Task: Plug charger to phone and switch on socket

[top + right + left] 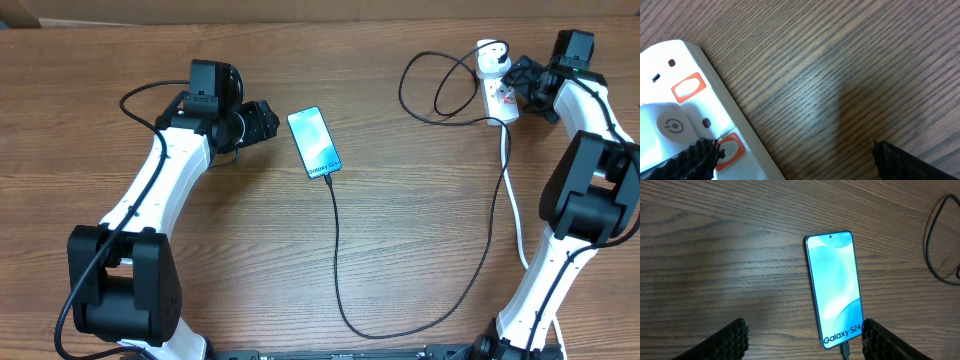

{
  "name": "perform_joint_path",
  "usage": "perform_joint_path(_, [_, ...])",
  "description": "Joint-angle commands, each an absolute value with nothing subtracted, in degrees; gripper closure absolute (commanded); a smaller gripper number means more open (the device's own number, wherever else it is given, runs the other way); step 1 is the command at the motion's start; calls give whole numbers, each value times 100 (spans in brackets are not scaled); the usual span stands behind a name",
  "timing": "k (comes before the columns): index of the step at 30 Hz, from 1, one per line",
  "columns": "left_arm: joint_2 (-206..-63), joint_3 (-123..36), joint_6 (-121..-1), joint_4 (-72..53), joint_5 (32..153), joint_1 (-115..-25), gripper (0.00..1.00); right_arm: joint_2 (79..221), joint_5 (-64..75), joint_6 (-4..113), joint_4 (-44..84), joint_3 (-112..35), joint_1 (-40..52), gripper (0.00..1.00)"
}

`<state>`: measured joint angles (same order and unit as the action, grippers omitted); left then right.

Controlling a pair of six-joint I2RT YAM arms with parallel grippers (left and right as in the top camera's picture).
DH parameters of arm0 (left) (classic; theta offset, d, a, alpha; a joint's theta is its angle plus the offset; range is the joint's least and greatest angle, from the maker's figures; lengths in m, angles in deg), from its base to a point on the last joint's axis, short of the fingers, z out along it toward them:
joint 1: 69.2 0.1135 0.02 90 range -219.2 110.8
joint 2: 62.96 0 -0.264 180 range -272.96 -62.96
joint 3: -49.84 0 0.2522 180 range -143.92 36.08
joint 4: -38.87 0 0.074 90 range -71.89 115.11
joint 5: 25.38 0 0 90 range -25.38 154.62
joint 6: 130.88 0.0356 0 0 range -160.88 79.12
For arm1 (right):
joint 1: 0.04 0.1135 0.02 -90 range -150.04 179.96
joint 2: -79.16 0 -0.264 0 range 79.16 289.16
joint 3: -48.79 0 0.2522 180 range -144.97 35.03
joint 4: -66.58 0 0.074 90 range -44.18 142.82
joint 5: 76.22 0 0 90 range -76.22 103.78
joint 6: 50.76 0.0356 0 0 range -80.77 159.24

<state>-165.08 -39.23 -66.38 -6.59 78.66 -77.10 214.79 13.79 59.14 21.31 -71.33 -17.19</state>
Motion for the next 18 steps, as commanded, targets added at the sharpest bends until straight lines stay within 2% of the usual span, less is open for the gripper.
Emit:
perform_joint_path(1, [-16445, -3910, -6657, -635, 7770, -7758, 31, 21571, 1219, 5938, 2182, -7015, -1585, 0])
perform_joint_path(18, [-16445, -3910, -6657, -635, 7770, -7758, 31, 21571, 1116, 5940, 2193, -6917, -1542, 0])
